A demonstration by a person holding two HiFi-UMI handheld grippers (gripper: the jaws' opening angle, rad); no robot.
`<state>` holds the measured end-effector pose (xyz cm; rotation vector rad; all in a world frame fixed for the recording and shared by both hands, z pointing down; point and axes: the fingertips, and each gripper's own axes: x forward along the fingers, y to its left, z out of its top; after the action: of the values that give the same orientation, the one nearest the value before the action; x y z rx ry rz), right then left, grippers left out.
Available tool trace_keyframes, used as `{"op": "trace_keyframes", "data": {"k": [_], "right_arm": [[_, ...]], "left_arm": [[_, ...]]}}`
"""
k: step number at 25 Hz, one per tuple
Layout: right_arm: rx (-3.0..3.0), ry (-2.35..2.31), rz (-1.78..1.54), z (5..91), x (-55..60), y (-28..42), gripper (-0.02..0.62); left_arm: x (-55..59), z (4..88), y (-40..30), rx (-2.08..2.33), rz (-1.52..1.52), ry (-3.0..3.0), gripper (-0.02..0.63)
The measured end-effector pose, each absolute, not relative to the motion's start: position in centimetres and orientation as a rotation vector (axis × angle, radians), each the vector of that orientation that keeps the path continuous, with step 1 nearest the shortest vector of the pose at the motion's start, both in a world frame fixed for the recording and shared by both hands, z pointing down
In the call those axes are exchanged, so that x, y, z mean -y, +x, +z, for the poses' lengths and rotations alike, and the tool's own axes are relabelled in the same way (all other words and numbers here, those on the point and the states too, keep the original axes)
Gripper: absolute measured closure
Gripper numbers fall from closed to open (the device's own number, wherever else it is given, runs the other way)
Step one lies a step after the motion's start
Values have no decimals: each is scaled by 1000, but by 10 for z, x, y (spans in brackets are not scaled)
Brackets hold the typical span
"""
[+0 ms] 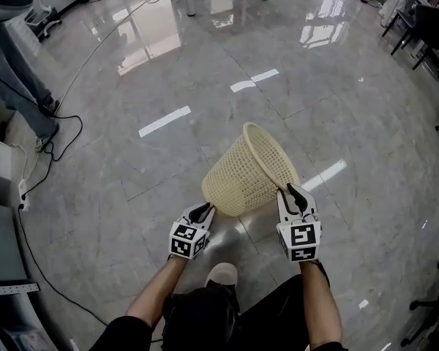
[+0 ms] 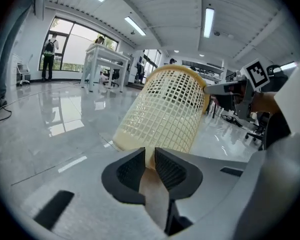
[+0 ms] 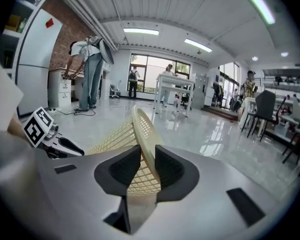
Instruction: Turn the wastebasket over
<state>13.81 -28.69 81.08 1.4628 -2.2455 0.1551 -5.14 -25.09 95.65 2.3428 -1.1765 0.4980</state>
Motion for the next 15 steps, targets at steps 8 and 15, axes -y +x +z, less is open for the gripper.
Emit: {"op": "trace_keyframes", "data": {"k": [8,15], "right_arm": [[2232,1226,-358,797,264,92,509],[2317,1092,-417,795,250,66,510]], "left_arm": [[227,993,-35,992,702,2300,543],[246,893,-50,1114,401,2470,505]]}}
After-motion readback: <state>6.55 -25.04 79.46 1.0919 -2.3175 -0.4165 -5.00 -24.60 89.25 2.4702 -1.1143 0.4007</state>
